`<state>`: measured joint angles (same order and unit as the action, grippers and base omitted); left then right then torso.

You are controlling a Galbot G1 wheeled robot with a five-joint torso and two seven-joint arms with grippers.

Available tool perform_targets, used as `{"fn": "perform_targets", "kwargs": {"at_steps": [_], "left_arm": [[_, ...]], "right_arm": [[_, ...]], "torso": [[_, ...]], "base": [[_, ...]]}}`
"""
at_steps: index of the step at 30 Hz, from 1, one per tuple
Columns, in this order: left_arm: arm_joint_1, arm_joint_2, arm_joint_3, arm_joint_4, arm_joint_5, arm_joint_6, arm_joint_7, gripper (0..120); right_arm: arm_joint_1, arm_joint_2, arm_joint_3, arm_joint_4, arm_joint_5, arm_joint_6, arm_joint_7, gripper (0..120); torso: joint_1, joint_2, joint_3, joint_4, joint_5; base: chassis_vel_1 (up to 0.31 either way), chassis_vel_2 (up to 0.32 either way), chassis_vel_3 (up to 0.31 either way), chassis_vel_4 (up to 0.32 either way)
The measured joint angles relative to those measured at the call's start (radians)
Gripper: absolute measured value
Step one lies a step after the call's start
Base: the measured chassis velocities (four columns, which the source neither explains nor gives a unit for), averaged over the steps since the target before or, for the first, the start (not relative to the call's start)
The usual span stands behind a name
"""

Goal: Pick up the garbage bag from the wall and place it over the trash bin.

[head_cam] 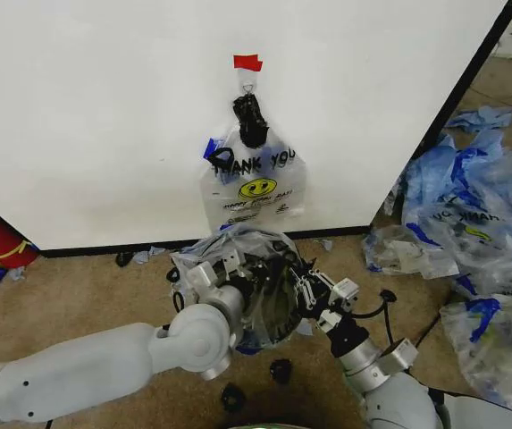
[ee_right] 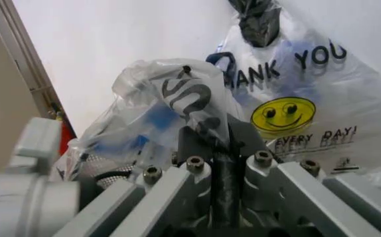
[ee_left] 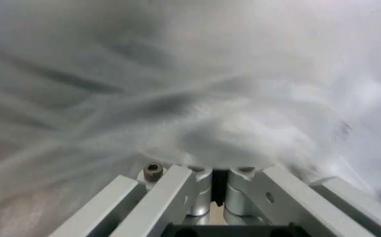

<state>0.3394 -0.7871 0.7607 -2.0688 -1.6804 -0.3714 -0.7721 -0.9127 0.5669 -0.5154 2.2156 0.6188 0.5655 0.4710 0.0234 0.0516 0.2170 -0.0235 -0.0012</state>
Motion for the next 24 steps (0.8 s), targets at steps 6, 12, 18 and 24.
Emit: {"fn": "perform_targets", "kwargs": {"at_steps": [6,12,18,24], "left_arm": [[0.022,-0.029,-0.007,0.033,0.018,-0.003,0.007,0],[0.017,-0.058,0.007,0.071,0.031,-0.007,0.016,0],[0.012,-0.067,0.019,0.077,0.037,-0.009,0.013,0],[0.013,-0.048,0.029,0.022,0.032,-0.008,-0.014,0]], "right_arm": [[-0.003,0.0,-0.003,0.012,-0.002,0.0,0.0,1],[-0.01,-0.004,-0.005,0.017,-0.006,0.003,-0.002,1],[-0.007,0.0,-0.002,0.001,-0.007,0.008,-0.001,1],[0.006,0.019,0.01,-0.02,0.01,0.004,0.025,1]], "torso": [[0.0,0.0,0.0,0.0,0.0001],[0.0,0.0,0.0,-0.0002,0.0001],[0.0,0.0,0.0,-0.0002,0.0001],[0.0,0.0,0.0,0.0,0.0001]], "base": [[0.0,0.0,0.0,0.0],[0.0,0.0,0.0,0.0],[0.0,0.0,0.0,0.0],[0.0,0.0,0.0,0.0]]}}
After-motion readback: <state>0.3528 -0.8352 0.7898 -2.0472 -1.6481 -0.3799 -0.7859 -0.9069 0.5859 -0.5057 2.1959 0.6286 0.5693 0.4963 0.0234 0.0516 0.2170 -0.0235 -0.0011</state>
